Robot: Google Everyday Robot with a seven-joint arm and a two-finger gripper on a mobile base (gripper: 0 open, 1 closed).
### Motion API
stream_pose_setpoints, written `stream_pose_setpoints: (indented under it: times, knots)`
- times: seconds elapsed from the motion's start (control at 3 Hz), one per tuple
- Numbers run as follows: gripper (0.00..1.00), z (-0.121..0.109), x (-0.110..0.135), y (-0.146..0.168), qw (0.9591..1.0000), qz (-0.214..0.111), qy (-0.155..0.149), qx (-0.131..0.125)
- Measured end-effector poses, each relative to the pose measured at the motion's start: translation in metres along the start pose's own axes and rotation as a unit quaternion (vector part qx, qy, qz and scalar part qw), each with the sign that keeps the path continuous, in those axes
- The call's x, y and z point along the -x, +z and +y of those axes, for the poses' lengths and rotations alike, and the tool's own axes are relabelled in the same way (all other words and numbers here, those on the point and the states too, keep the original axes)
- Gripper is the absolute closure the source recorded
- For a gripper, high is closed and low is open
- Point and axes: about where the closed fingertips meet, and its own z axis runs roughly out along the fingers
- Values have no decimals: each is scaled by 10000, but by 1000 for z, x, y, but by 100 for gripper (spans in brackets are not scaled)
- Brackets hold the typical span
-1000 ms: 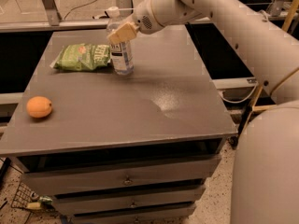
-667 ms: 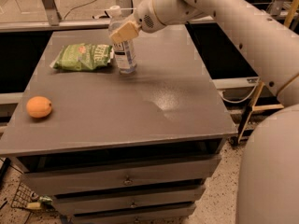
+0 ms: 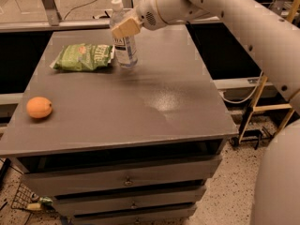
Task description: Move blue plastic bottle near green jalapeno chip bag
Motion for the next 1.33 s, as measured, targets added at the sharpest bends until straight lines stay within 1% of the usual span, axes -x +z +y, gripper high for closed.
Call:
stream_pose_setpoints:
  times: [0.33, 1.0, 1.33]
  knots:
    - [100, 6, -6, 21, 9998, -53, 38, 212]
    - [100, 9, -10, 25, 9996, -144, 89, 237]
    - [82, 12, -13, 27, 9990, -219, 99, 364]
